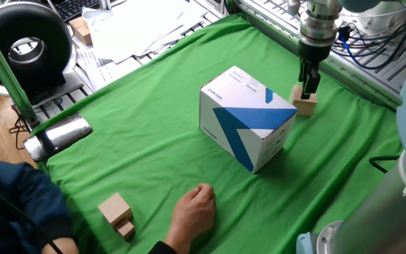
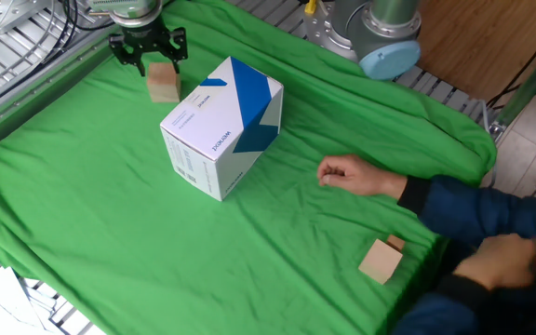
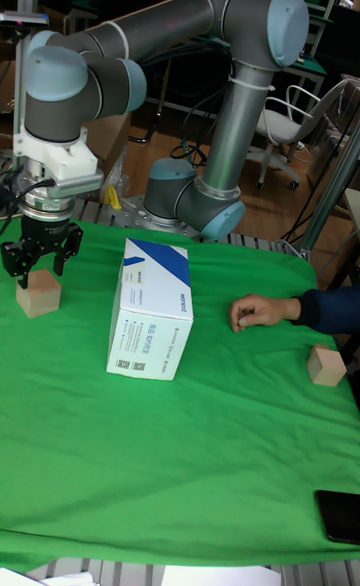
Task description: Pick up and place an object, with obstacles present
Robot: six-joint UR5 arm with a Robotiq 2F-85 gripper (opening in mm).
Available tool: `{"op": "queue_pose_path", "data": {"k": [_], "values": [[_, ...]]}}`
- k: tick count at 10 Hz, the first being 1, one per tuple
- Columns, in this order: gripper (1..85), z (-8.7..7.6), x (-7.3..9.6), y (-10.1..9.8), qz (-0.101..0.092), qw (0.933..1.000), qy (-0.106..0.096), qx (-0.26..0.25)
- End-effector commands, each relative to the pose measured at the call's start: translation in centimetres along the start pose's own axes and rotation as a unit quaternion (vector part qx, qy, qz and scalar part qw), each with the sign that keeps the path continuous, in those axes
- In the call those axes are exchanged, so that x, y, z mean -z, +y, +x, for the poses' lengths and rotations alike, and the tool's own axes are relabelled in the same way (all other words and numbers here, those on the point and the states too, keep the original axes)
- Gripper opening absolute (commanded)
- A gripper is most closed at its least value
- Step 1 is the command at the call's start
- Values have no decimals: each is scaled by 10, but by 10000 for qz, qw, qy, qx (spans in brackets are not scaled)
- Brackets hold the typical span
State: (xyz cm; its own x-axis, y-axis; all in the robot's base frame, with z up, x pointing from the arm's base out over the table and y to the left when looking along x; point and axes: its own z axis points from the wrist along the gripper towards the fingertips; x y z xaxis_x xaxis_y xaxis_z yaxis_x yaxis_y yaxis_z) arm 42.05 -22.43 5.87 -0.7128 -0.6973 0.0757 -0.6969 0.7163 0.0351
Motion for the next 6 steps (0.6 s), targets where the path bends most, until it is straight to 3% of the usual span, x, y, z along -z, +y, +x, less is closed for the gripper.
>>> {"op": "queue_pose_path", "data": {"k": [1, 6], "values": [[703, -1, -5, -8, 72, 9999, -82, 74], [767, -3, -9, 0, -58, 9999, -125, 91]]}}
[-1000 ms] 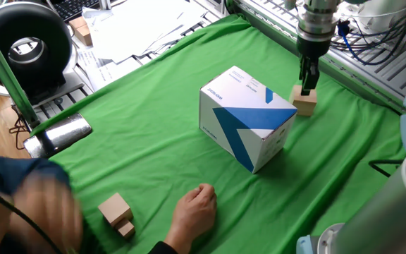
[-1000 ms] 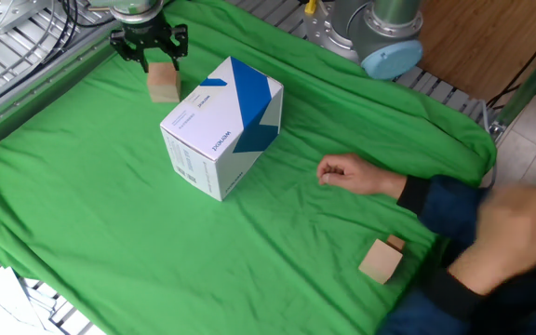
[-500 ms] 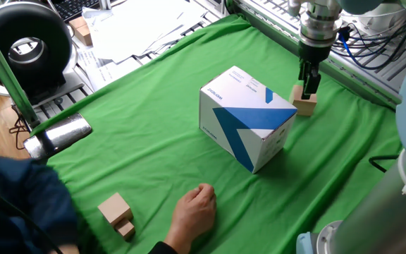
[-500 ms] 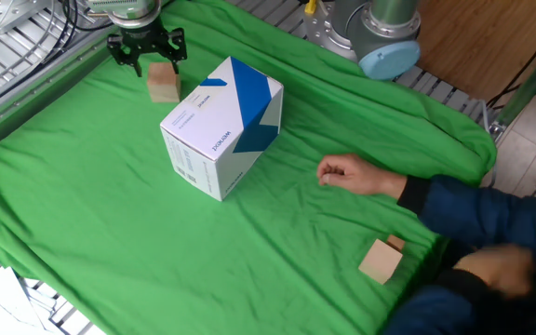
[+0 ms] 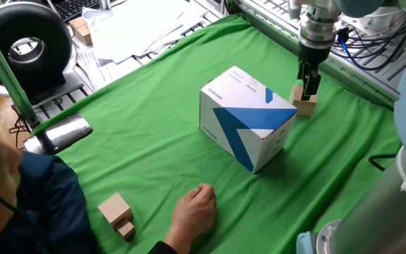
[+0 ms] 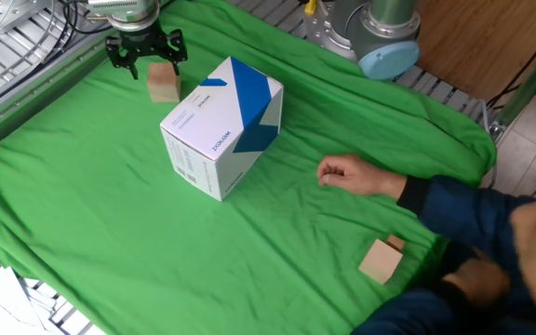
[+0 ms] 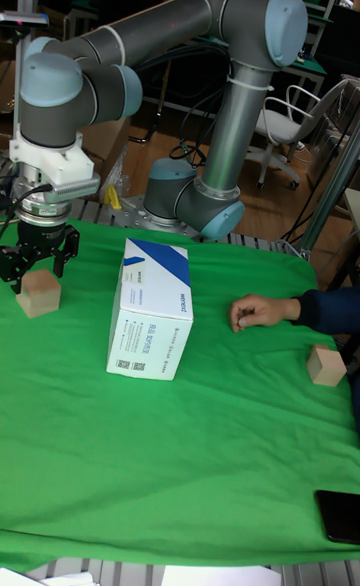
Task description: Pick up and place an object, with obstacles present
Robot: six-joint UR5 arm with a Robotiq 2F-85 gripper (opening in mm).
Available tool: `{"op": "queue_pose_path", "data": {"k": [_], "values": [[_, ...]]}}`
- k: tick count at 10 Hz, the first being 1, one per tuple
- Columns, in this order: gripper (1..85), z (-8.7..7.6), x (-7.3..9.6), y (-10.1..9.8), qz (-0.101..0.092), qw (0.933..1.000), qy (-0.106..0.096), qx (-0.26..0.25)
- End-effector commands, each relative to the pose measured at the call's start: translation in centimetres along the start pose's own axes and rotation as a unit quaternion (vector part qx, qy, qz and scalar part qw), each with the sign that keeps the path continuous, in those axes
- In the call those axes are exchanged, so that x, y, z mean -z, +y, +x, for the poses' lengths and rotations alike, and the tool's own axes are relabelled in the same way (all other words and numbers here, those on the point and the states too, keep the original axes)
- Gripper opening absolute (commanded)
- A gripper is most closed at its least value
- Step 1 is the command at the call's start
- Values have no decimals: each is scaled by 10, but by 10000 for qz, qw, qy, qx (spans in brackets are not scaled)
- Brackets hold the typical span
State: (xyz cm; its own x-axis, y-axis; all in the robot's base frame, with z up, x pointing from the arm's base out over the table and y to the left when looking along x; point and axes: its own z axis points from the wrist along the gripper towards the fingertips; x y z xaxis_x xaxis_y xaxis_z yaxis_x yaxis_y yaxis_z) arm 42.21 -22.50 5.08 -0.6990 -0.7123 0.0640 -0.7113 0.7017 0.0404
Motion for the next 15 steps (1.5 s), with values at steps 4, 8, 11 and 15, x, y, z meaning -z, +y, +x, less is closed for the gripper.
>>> {"op": "queue_pose_path", "data": {"k": [4, 8, 11, 15], "values": [[763, 2, -10, 3, -45, 9999, -33, -115], [743, 8, -12, 6, -60, 9998, 37, -179], [370, -1, -15, 2, 51, 9989, -60, -455], [13, -5, 19, 11, -79, 9958, 48, -906]]}}
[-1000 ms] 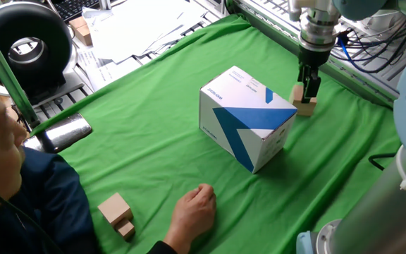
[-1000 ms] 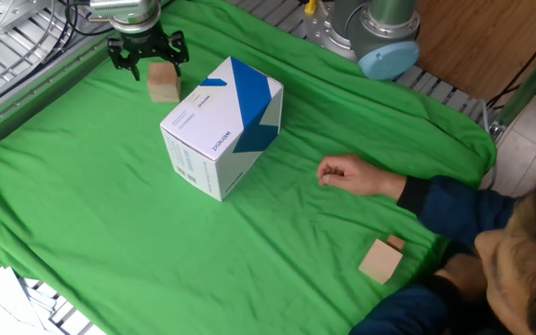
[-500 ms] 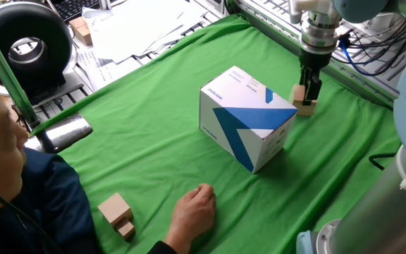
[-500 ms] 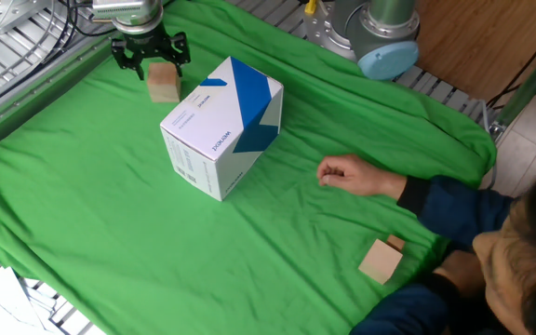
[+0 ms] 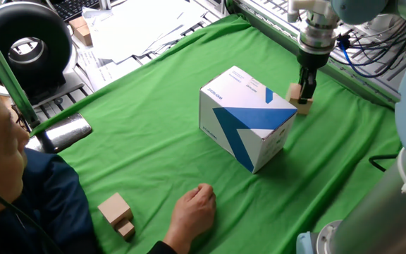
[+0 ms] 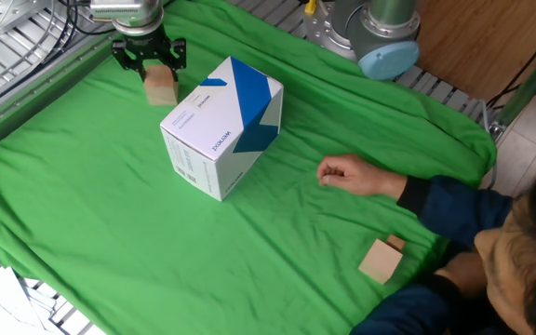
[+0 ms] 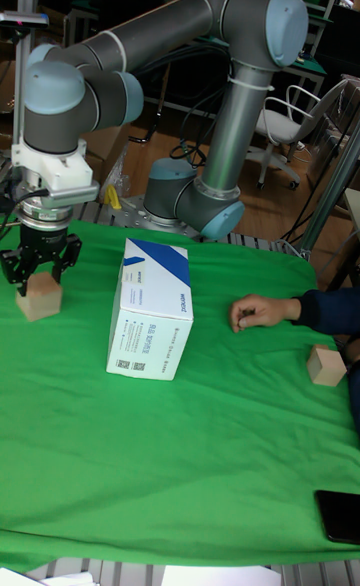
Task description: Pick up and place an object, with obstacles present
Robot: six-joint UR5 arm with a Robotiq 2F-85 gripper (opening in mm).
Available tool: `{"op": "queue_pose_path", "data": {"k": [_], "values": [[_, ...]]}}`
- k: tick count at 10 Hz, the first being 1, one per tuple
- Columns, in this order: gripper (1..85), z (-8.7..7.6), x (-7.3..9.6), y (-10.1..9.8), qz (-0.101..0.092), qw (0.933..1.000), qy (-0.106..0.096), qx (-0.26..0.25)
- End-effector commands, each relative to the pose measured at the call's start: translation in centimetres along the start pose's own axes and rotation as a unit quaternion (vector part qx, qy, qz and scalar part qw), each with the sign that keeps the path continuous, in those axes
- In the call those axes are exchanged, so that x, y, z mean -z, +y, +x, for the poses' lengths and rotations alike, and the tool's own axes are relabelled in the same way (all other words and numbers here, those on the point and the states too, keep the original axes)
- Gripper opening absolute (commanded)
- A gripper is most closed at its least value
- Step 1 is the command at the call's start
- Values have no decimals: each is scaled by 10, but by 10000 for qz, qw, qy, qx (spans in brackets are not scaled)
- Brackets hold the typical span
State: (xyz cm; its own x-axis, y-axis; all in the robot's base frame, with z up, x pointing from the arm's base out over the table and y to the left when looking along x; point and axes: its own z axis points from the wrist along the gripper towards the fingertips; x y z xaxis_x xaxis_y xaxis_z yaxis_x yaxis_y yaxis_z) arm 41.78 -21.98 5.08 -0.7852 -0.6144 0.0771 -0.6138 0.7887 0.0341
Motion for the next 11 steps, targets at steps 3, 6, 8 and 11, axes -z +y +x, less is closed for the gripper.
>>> {"op": "queue_pose_path", "data": {"k": [3, 6, 8, 11], "values": [[13, -27, 40, 10, -95, 9991, -78, -415], [13, -33, 73, 15, 113, 9985, 249, -479], [13, -36, 77, 12, 252, 9986, 239, -408], [13, -90, 82, -3, 483, 9945, -832, -417]]}}
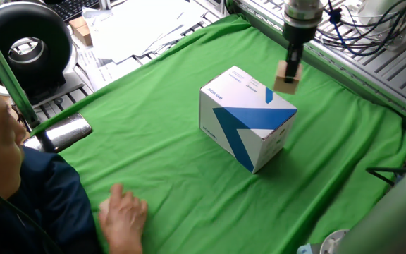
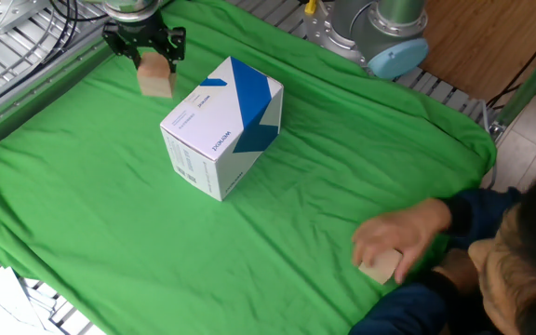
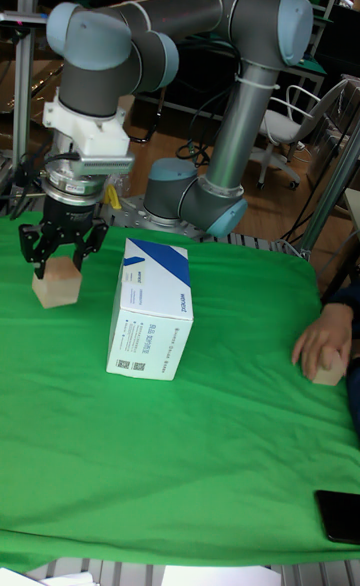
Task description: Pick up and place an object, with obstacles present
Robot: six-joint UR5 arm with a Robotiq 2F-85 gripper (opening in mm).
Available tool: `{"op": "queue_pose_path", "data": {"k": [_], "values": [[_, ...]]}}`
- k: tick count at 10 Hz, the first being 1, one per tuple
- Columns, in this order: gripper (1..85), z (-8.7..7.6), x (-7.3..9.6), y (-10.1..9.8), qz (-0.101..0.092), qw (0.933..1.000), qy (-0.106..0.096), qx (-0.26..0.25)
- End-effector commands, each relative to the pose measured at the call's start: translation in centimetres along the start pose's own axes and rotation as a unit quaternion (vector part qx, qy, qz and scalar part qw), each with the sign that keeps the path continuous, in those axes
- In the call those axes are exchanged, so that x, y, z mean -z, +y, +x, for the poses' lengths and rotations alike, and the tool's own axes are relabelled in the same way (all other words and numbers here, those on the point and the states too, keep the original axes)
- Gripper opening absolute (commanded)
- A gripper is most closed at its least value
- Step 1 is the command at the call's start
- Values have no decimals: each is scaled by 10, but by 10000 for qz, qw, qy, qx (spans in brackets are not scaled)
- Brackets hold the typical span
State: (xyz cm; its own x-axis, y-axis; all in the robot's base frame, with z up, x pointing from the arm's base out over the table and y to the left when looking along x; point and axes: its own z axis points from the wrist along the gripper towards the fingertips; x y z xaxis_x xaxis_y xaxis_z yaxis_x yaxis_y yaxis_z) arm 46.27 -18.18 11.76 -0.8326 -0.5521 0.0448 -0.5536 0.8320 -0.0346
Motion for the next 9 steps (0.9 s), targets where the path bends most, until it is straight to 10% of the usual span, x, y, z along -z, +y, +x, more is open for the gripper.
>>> {"op": "queue_pose_path", "data": {"k": [1, 3, 6, 9], "values": [[13, -41, 9, 5, -55, 9971, -743, -153], [13, -41, 10, -5, 120, 9970, -738, -202], [13, -31, 8, 8, -103, 9985, -543, 16], [13, -7, 70, 29, -356, 9993, 15, 55]]}}
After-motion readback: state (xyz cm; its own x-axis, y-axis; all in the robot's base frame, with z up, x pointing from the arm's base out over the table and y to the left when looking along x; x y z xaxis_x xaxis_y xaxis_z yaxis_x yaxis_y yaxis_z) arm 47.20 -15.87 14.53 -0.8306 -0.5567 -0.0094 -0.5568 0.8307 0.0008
